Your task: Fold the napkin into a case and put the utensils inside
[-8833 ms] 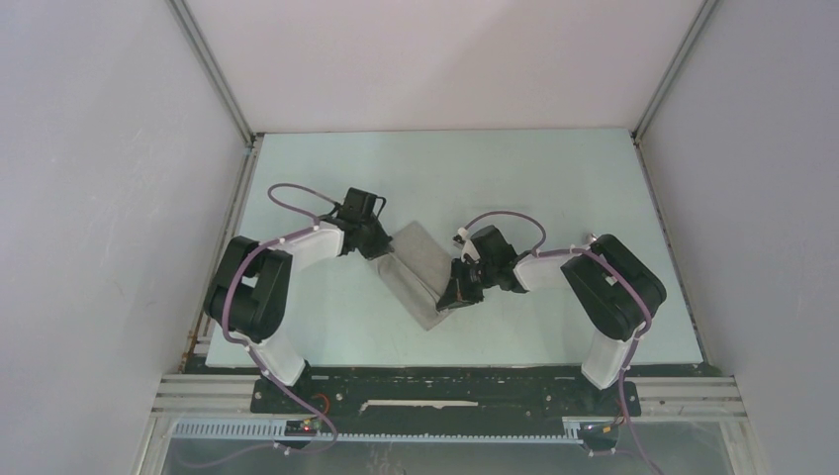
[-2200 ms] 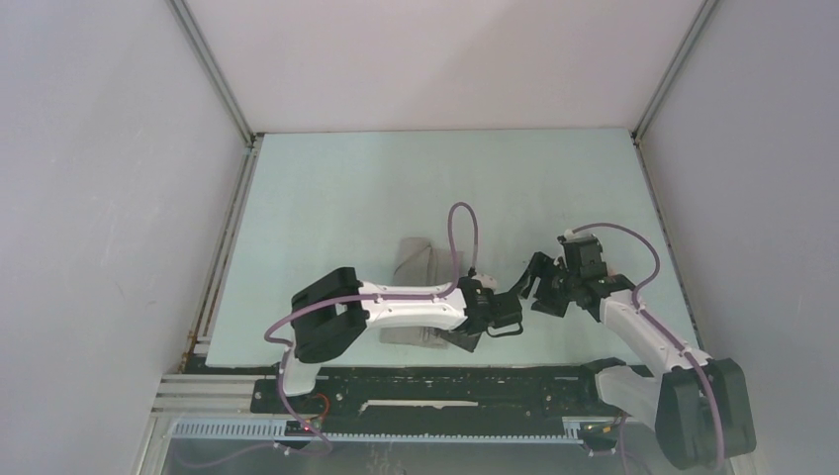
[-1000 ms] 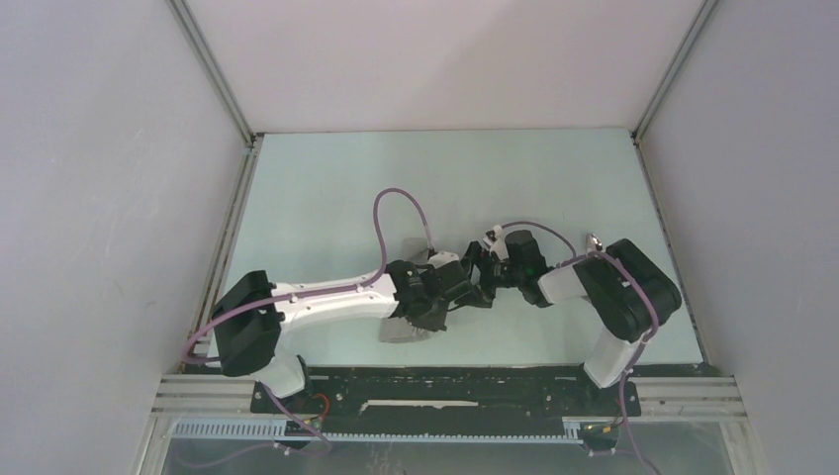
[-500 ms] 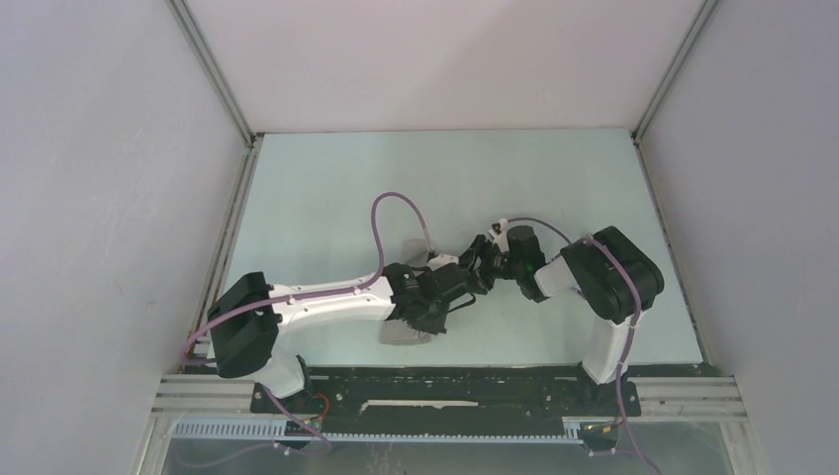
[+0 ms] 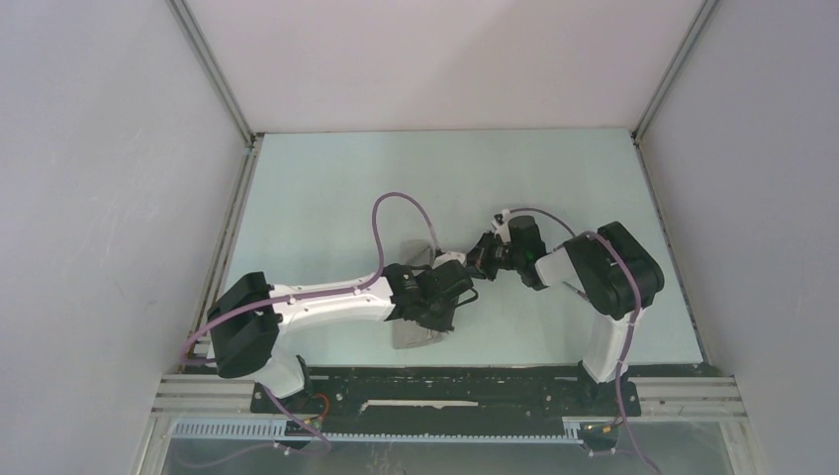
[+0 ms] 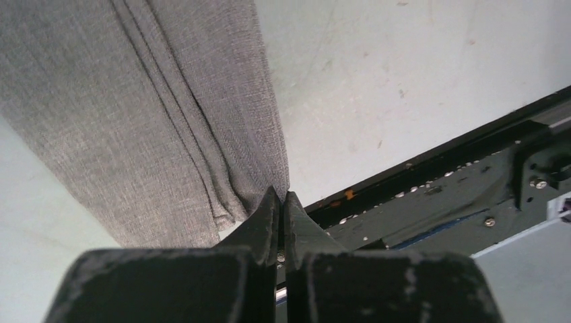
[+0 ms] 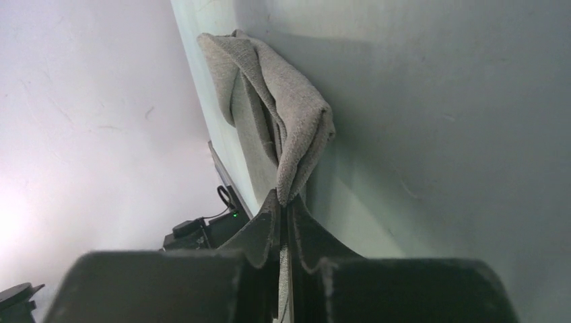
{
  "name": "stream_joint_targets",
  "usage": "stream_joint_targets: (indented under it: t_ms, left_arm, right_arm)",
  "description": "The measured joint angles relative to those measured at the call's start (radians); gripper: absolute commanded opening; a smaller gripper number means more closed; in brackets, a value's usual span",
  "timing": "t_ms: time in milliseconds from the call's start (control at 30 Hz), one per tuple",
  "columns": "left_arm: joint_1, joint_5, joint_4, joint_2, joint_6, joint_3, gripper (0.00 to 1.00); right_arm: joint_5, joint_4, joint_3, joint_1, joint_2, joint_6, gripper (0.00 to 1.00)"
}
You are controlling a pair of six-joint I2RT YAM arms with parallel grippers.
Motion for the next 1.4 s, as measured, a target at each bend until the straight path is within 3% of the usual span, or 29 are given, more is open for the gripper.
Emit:
stream_joint_targets:
  t_ms: [467,633,1000,1400]
  left_arm:
    - [0.048,0.121,0.329,0.143,0.01,0.008,0.0]
    - [0.048,0.138,0.478,0.106,0.007,-0.096,0.0]
    - [0.069,0.14,0.808,-0.098,-0.02,-0.479,0.0]
    - [0.098,0.137,1.043,-0.216,-0.071,-0.729,0.0]
  right_arm:
    - [0.119,-0.663,0.3,-0.048,-0.073,-0.393,0.0]
    - [0.219,-0.849,0.377,-0.019,-0.073,-0.48,0.0]
    - [0.385,-1.091,0.591,0.167,-0.066,-0.466,0.0]
    - [0.5,-1.21,0.794,0.327,0.084,-0.339,0.0]
